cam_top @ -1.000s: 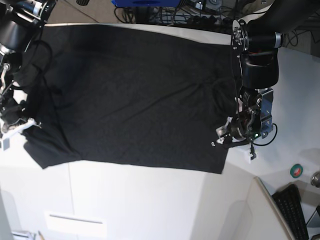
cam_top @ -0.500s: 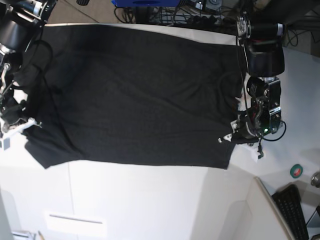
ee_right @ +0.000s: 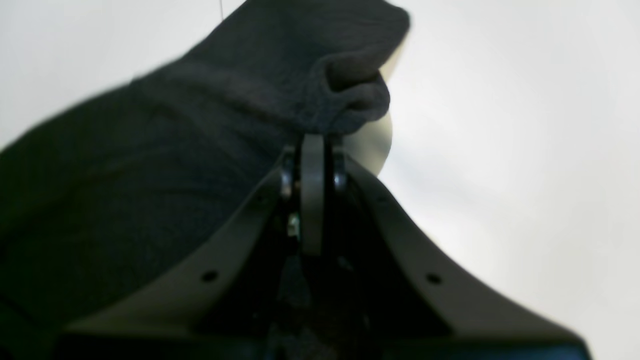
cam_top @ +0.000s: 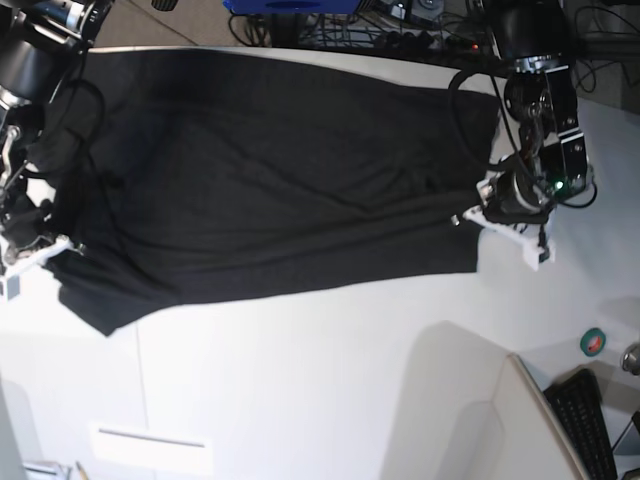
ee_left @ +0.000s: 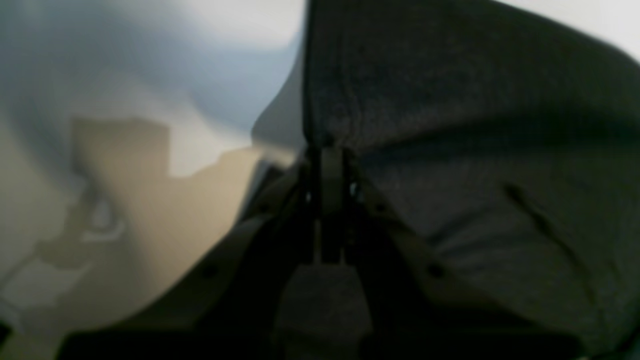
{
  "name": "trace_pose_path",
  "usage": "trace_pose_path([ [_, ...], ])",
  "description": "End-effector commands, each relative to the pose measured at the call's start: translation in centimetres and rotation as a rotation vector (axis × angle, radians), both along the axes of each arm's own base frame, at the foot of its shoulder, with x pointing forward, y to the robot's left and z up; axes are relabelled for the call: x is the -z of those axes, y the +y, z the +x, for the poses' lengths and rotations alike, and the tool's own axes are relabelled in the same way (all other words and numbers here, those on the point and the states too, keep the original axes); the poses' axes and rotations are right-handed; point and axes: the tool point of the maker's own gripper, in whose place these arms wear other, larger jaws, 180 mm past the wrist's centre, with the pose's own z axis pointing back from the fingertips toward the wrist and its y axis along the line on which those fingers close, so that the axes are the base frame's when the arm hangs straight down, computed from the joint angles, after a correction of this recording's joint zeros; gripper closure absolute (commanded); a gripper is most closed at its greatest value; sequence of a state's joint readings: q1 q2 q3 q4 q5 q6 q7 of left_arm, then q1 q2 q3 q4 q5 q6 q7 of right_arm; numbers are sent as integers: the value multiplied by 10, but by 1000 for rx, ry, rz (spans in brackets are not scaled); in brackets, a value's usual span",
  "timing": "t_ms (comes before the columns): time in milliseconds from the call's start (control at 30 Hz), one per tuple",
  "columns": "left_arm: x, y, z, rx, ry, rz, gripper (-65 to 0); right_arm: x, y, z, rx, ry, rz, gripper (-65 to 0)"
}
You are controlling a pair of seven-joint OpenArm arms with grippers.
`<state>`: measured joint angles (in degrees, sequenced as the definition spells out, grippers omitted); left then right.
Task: Layout the t-shirt on the table in an organized manner, then fold the t-shirt properly
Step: 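Slide the left gripper along the shirt edge toward the hem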
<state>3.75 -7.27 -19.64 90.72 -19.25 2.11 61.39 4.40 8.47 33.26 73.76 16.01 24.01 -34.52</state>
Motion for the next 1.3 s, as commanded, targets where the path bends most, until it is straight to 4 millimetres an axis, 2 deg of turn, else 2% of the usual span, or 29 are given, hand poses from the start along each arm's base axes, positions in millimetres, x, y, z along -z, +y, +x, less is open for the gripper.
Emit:
trace_pose_path([
  [0, -11, 7, 5, -10, -35, 18, 0, -17, -8, 12, 5, -56, -20, 0],
  [133, -1, 7, -19, -5, 6, 27, 0, -16, -7, 12, 5, -56, -17, 0],
  [267, 2, 8, -27, -8, 27, 27, 0, -16, -6, 12, 5, -56, -15, 0],
  [333, 4, 10, -33, -11, 62, 18, -148, -16, -6, 12, 5, -56, -15, 0],
  [433, -6, 13, -30, -13, 42, 28, -388, -16, -6, 13, 5, -58, -15, 0],
  [500, -14, 20, -26, -35, 15, 37, -515, -16, -6, 13, 5, -58, -15, 0],
  [567, -22, 26, -18, -51, -12, 42, -596, -16, -6, 13, 5, -58, -15, 0],
  [633, -31, 29, 0, -60, -49, 38, -601, -16, -6, 13, 5, -58, -15, 0],
  [700, -28, 35, 15, -66, -42, 29, -581, -16, -6, 13, 5, -58, -15, 0],
  [900, 6, 42, 60, -45, 7, 0, -523, -16, -6, 13, 5, -58, -15, 0],
  [1033, 30, 38, 68, -2, 38, -21, -507, -16, -6, 12, 5, -56, -15, 0],
  [1267, 27, 36, 81, 0, -18, -7, -507, -15, -6, 12, 5, -55, -15, 0],
])
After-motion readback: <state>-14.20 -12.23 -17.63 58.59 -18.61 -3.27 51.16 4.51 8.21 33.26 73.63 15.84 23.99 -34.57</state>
